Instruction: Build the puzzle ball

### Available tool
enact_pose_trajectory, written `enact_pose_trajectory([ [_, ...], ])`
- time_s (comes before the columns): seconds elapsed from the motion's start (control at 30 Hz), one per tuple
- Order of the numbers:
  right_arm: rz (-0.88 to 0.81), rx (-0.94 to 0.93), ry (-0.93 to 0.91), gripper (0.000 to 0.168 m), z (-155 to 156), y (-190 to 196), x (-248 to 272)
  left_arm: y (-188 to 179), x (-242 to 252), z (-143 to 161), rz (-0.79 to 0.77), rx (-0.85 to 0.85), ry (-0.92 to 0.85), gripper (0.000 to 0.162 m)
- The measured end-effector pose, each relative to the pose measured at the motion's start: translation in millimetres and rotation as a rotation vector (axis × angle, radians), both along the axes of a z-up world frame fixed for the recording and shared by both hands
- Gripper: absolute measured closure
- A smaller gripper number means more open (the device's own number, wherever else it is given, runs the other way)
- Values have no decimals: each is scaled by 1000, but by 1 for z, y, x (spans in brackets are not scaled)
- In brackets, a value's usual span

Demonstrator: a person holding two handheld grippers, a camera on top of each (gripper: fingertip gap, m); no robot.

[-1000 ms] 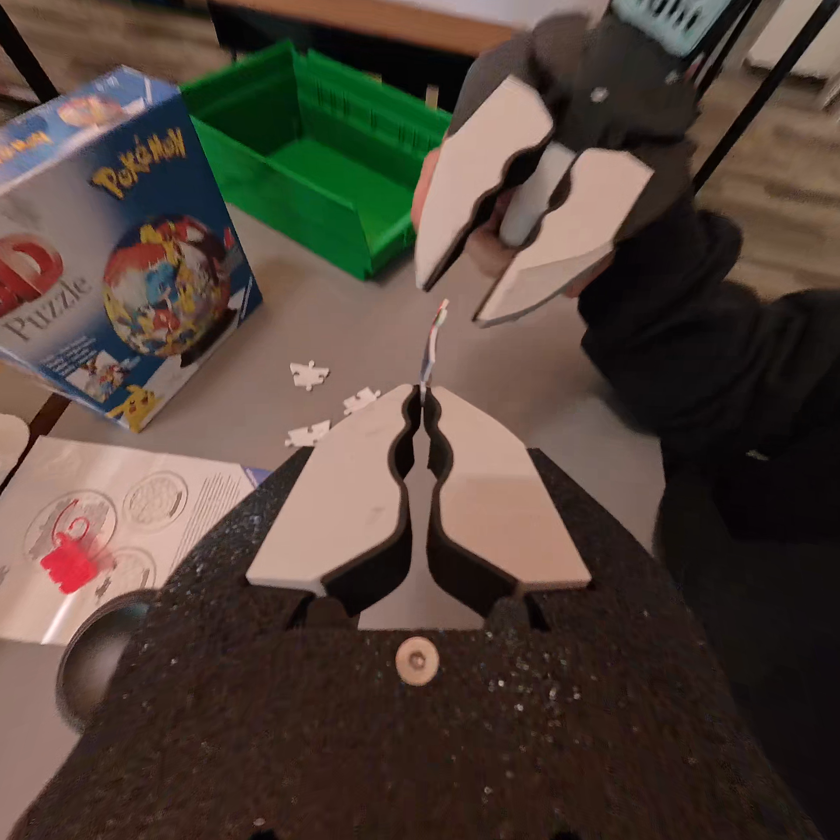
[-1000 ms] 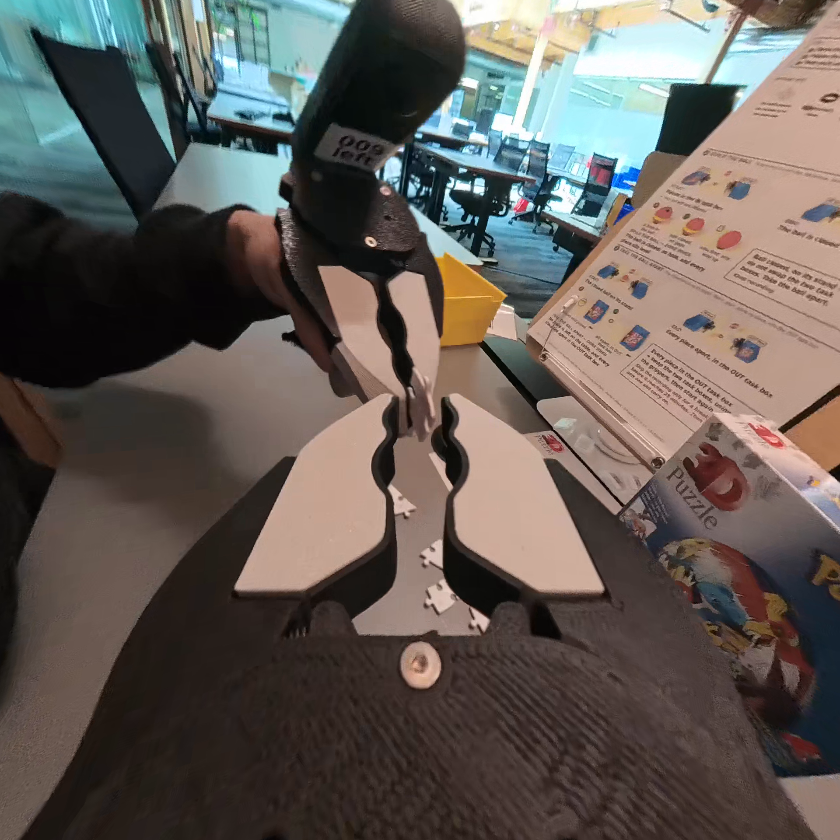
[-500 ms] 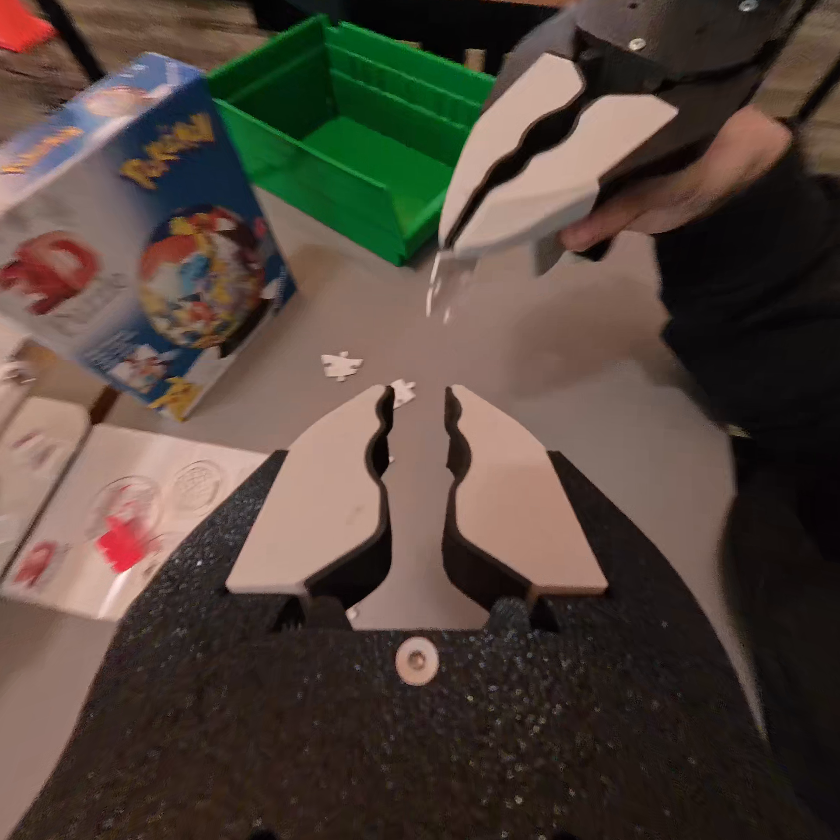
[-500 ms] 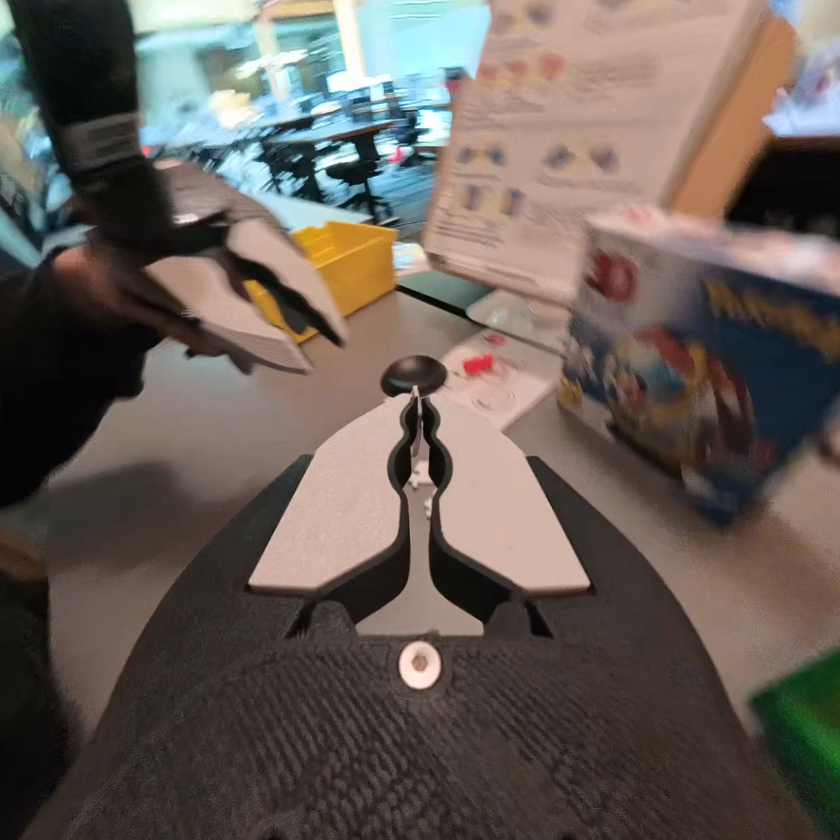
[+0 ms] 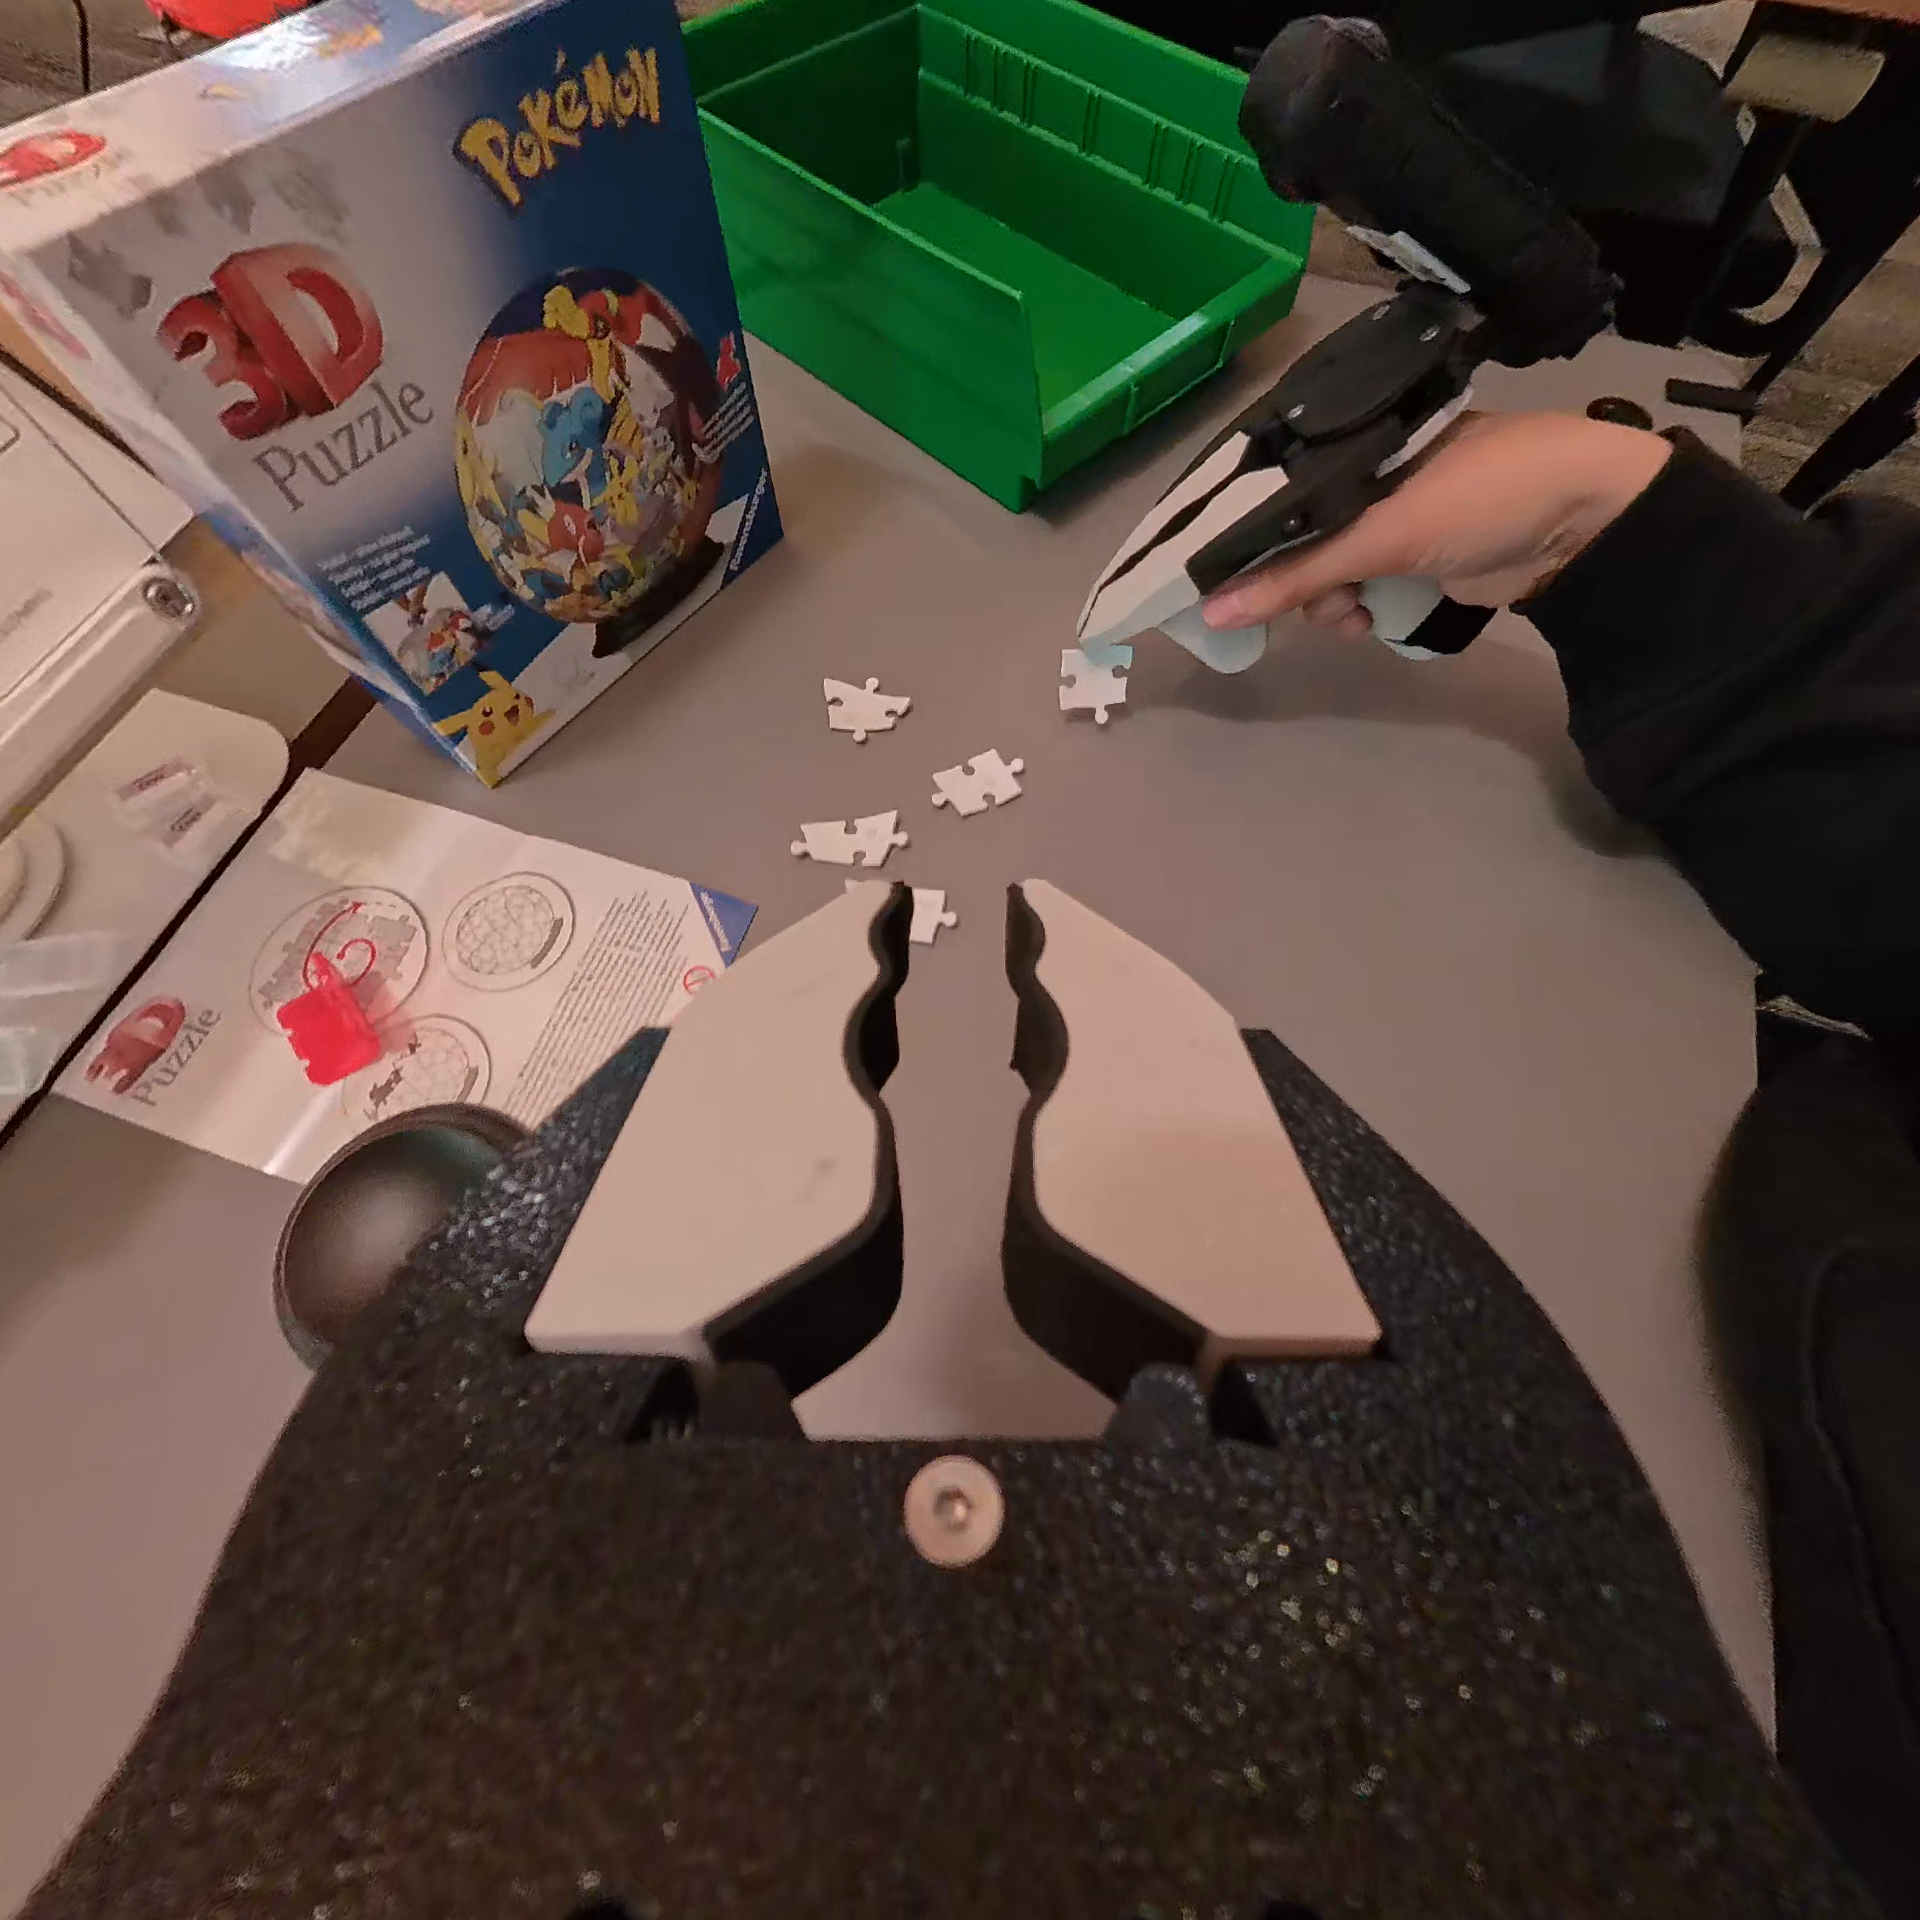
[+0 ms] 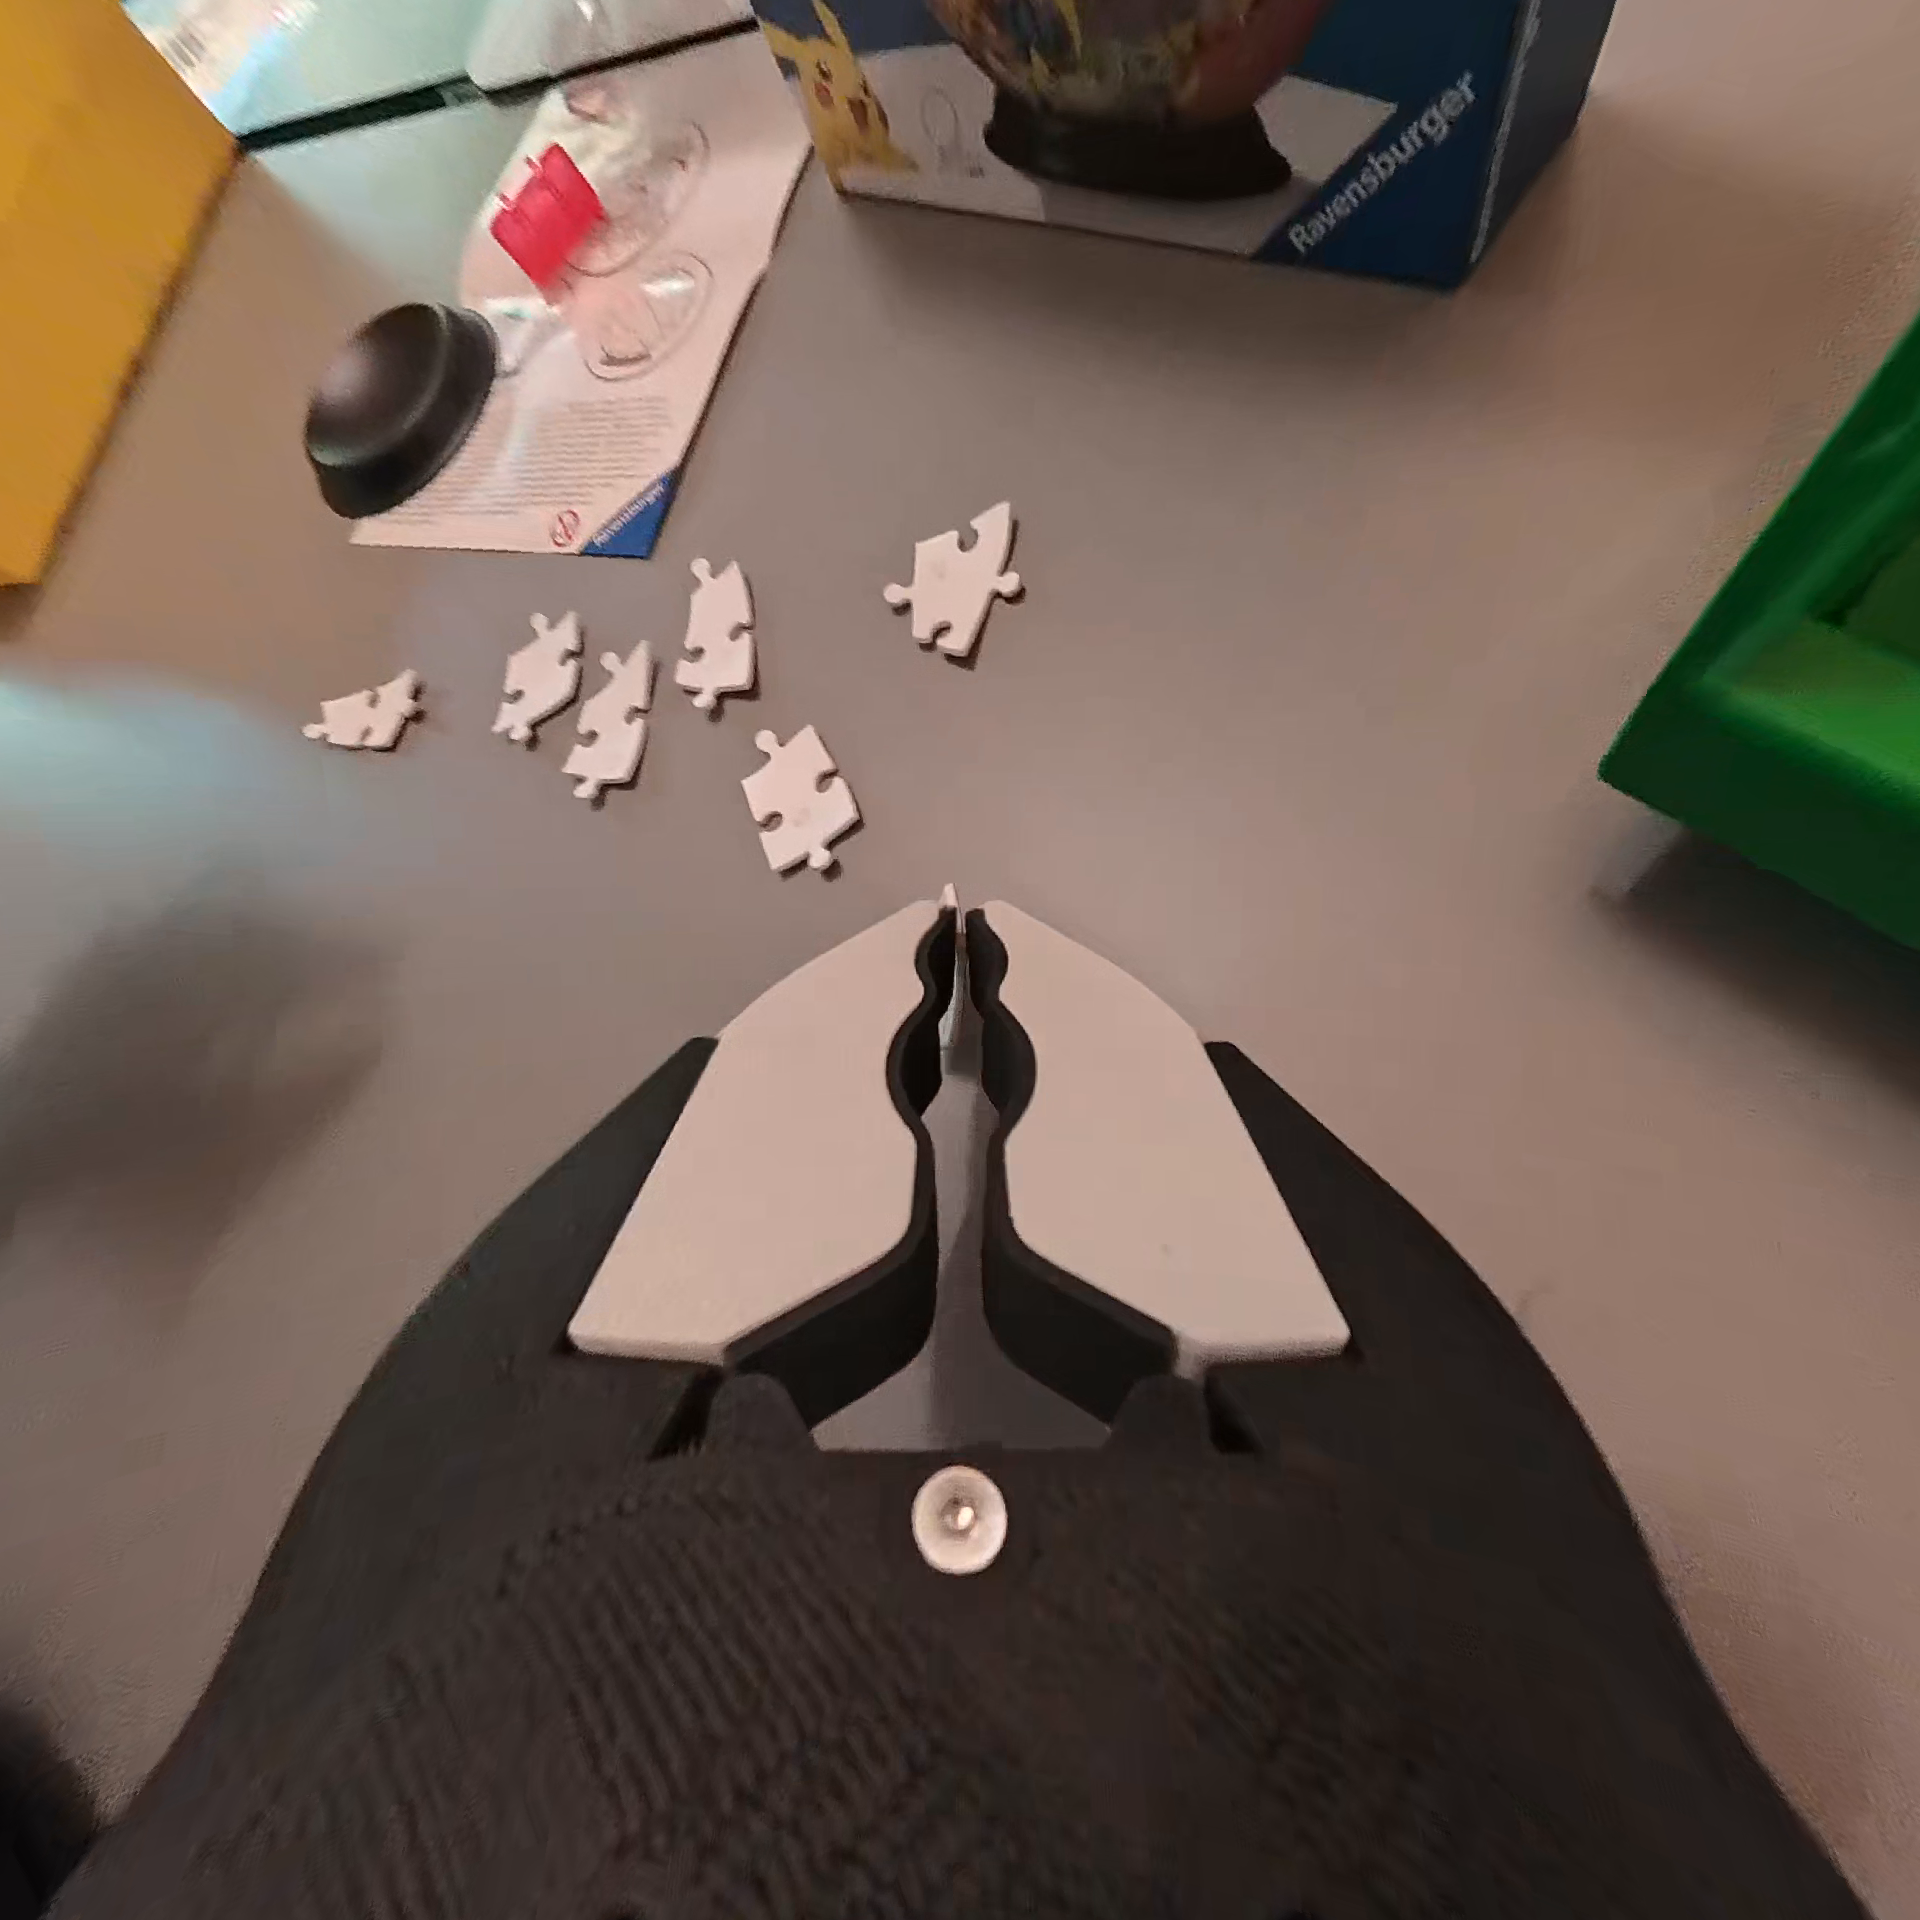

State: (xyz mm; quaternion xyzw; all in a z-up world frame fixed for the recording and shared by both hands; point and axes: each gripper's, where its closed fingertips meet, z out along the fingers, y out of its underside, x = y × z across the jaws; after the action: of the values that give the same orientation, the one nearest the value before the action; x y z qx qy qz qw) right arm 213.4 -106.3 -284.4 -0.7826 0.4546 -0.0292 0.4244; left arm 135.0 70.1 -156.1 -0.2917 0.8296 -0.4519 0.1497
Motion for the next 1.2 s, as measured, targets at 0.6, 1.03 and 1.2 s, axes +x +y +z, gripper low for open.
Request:
enact_pose_trajectory([
  [0.6, -35, -187, -481, 105, 46, -2, 3, 326, -32, 49, 771, 176, -85, 145],
  [1.03, 50, -102, -645, 92, 68, 43, -33, 432, -30, -98, 643, 593, 475, 126],
  [1.2, 44, -118, -649, 94, 71, 37, -40, 439, -30, -124, 615, 562, 669, 126],
])
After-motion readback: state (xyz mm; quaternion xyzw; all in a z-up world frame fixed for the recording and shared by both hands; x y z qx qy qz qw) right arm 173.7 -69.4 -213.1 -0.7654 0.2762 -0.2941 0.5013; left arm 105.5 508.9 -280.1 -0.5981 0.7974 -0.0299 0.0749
